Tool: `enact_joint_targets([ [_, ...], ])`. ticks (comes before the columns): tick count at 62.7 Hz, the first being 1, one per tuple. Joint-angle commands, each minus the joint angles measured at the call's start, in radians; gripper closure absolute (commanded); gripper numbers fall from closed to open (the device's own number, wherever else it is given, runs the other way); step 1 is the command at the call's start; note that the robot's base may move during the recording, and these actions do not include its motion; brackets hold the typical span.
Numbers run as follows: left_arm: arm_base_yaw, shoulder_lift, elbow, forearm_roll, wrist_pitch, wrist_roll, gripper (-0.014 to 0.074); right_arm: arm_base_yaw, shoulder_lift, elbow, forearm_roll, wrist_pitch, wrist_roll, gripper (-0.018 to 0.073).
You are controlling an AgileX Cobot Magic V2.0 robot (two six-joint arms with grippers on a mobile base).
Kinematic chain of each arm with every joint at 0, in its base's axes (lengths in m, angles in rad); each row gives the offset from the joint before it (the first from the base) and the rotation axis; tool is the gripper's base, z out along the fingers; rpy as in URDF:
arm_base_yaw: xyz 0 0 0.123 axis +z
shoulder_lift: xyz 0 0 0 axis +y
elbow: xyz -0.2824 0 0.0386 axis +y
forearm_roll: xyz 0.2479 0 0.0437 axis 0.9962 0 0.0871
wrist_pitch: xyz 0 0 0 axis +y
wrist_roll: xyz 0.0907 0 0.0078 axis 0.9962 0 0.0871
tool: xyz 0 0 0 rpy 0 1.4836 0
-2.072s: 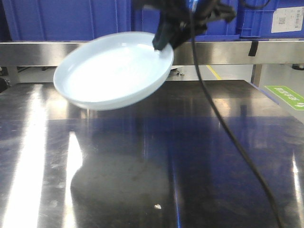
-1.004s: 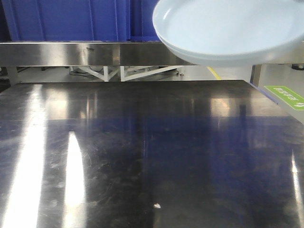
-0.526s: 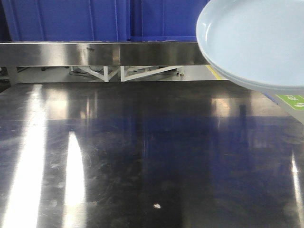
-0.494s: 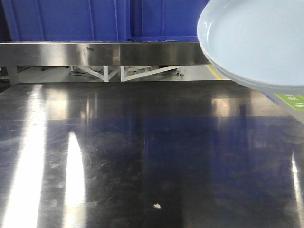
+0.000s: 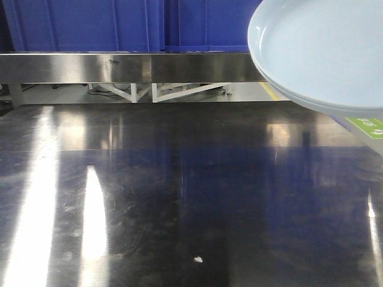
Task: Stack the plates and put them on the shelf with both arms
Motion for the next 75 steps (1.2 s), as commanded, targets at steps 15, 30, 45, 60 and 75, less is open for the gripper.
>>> enact_joint_targets([
  [15, -0.005, -0.002, -0.028, -0.005, -0.077, -0.005, 0.0506, -0.007, -0.011, -0.028, 0.007, -0.086, -0.004, 0.0503],
  [30, -0.007, -0.002, -0.028, -0.005, -0.077, -0.005, 0.0506, -0.007, -0.005, -0.028, 0.007, -0.086, -0.004, 0.0503],
  [45, -0.007, -0.002, -0.028, -0.005, -0.077, -0.005, 0.0506, -0.007, -0.005, -0.028, 0.007, -0.086, -0.004, 0.0503],
  [60, -0.007, -0.002, -0.028, -0.005, -0.077, -0.005, 0.0506, -0.007, -0.005, -0.028, 0.007, -0.086, -0.004, 0.0503],
  [75, -0.007, -0.002, -0.028, -0.005, -0.077, -0.005, 0.0506, -0.007, -0.005, -0.028, 0.007, -0.086, -0.004, 0.0503],
])
